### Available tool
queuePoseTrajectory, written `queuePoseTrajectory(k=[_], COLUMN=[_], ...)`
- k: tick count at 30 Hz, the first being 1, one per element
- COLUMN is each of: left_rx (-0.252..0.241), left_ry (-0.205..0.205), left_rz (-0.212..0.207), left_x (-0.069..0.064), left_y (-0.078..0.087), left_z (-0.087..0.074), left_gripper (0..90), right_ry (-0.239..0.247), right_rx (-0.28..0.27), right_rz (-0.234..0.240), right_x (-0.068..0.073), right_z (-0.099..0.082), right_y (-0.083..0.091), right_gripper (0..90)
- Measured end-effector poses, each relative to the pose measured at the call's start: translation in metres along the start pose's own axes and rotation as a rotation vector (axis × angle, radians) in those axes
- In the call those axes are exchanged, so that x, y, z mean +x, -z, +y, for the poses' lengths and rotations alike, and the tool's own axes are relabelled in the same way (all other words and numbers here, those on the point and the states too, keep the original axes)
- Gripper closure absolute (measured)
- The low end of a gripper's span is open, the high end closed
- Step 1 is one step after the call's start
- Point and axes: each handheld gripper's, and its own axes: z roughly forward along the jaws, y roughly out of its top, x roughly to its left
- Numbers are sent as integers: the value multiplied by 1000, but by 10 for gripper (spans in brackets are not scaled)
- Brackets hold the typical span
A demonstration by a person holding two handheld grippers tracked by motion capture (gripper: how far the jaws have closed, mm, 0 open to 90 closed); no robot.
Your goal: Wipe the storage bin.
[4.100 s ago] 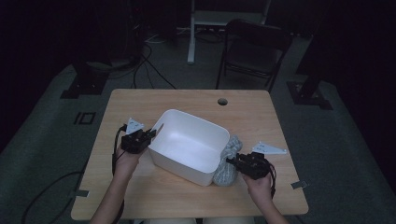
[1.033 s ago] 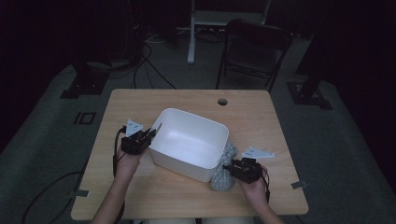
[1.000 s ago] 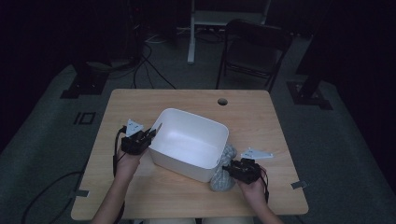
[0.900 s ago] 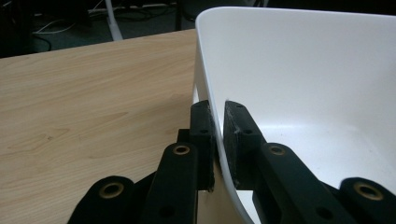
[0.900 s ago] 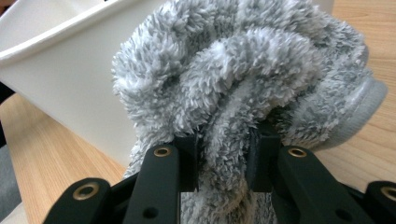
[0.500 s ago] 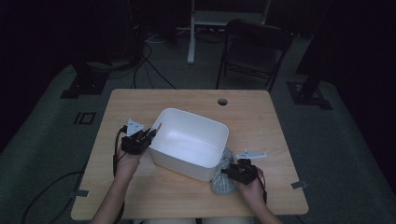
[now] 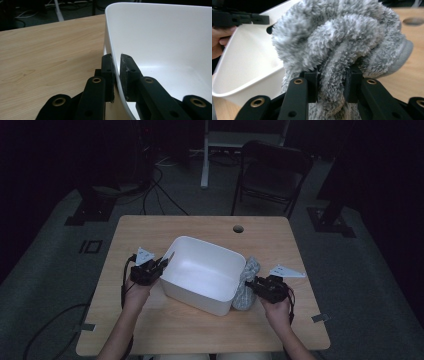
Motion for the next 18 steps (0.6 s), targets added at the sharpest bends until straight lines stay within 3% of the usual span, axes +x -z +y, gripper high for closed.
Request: queuePoseTrajectory(k=[5, 7, 12, 15, 16, 18], left_rx=[0, -1, 0, 0, -1, 0], left_ry=[4, 2, 4, 4, 6, 3], left_rz=[1, 3, 8, 9, 9, 10], left_x=[0, 0, -1, -1, -1, -1], left_y=[0, 0, 0, 0, 0, 0], left_z=[0, 0, 0, 0, 0, 0], left_gripper=[818, 818, 817, 817, 817, 817], right_ry=[-5, -26, -2, -1, 5, -65], right_rx=[116, 93, 89, 106, 136, 153], right_rz=[-32, -22, -43, -63, -77, -50], right_x=[-6, -8, -7, -9, -9, -15], right_z=[-23, -27, -28, -30, -32, -42], right_y=[-20, -21, -22, -24, -28, -34], right_gripper=[706, 706, 708, 709, 709, 710])
